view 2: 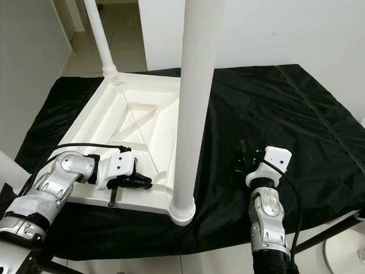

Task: Building children table

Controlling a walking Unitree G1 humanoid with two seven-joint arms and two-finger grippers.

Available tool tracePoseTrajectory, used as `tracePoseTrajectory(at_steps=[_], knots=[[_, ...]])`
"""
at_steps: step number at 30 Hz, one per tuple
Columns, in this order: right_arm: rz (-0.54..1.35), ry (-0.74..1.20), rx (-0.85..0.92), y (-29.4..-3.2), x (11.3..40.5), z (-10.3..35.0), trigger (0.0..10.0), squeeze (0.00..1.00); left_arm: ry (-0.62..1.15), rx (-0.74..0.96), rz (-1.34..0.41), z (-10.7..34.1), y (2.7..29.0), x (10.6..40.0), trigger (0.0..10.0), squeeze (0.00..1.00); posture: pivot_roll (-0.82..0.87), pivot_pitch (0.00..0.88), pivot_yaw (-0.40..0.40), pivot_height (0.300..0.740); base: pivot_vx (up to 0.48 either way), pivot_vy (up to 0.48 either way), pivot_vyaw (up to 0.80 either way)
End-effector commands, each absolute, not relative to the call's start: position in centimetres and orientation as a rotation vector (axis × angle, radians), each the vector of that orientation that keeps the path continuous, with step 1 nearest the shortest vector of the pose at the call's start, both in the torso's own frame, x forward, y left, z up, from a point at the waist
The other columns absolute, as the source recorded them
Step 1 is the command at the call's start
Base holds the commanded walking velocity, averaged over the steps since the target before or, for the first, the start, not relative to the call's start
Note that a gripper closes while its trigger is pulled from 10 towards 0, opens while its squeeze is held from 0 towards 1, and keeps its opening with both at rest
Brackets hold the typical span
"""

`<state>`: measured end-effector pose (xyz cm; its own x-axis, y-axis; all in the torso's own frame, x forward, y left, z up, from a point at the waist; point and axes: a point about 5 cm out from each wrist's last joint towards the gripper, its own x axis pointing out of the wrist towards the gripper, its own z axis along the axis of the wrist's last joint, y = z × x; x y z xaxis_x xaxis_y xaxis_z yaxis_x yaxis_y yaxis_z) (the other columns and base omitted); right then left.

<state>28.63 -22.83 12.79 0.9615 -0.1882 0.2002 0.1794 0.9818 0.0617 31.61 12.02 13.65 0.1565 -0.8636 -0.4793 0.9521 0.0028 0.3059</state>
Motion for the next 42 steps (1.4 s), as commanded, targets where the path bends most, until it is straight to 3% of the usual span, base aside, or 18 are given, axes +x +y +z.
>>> tracePoseTrajectory(at_steps=[1, 6, 7, 8, 9, 11, 21, 24, 31, 34, 36, 42], knots=[[-0.189, -0.187, 0.043, -22.7, 28.5, 12.3, 10.0, 0.00, 0.082, 0.565, -0.991, 14.6, 13.6, 33.9, 10.0, 1.00, -0.03, 0.037, 0.047, 0.740, 0.000, 0.000, 0.00], [-0.185, -0.188, 0.040, -22.6, 28.4, 12.3, 10.0, 0.00, 0.058, 0.575, -0.995, 15.2, 14.0, 33.8, 10.0, 1.00, -0.02, 0.040, 0.043, 0.740, 0.000, 0.000, 0.00], [-0.183, -0.187, 0.037, -22.6, 28.4, 12.3, 10.0, 0.00, 0.049, 0.585, -0.990, 15.4, 14.1, 33.8, 10.0, 0.75, -0.02, 0.040, 0.042, 0.740, 0.000, 0.000, 0.00], [-0.183, -0.187, 0.037, -22.6, 28.4, 12.3, 10.0, 0.00, 0.049, 0.585, -0.990, 15.4, 14.1, 33.8, 10.0, 0.75, -0.02, 0.040, 0.042, 0.740, 0.000, 0.000, 0.00], [-0.181, -0.188, 0.033, -22.6, 28.4, 12.3, 10.0, 0.00, 0.040, 0.587, -0.984, 15.5, 14.2, 33.8, 10.0, 0.06, -0.02, 0.040, 0.042, 0.740, 0.000, 0.000, 0.00], [-0.167, -0.188, 0.028, -22.6, 28.4, 12.4, 10.0, 0.00, 0.020, 0.579, -0.981, 15.9, 14.4, 33.9, 10.0, 0.00, -0.02, 0.040, 0.042, 0.740, 0.000, 0.000, 0.00], [0.202, -0.147, -0.024, -21.7, 26.8, 13.5, 10.0, 0.00, 0.007, 0.447, -0.903, 18.1, 17.6, 34.0, 10.0, 0.00, -0.03, 0.040, 0.048, 0.740, 0.000, 0.000, 0.00], [0.355, -0.128, -0.067, -22.1, 24.9, 14.3, 10.0, 0.00, -0.041, 0.376, -0.946, 19.1, 19.1, 31.9, 10.0, 0.00, -0.03, 0.041, 0.040, 0.740, 0.000, 0.000, 0.00], [0.453, -0.114, -0.091, -22.3, 23.6, 14.7, 10.0, 0.00, -0.047, 0.353, -1.020, 19.3, 19.6, 30.0, 10.0, 0.00, -0.02, 0.043, 0.031, 0.740, 0.000, 0.000, 0.00], [0.552, -0.080, -0.105, -22.4, 22.8, 15.0, 10.0, 0.00, -0.005, 0.333, -1.148, 18.9, 19.8, 27.3, 10.0, 0.00, -0.02, 0.046, 0.026, 0.740, 0.000, 0.000, 0.00], [0.675, -0.048, -0.100, -21.7, 22.1, 15.4, 10.0, 0.00, 0.051, 0.324, -1.255, 18.3, 19.5, 25.0, 10.0, 0.00, -0.03, 0.055, 0.022, 0.740, 0.000, 0.000, 0.00], [0.931, 0.010, -0.095, -19.9, 20.3, 15.8, 10.0, 0.00, 0.126, 0.310, -1.361, 16.8, 18.2, 23.0, 10.0, 0.00, -0.03, 0.060, 0.020, 0.740, 0.000, 0.000, 0.00]])
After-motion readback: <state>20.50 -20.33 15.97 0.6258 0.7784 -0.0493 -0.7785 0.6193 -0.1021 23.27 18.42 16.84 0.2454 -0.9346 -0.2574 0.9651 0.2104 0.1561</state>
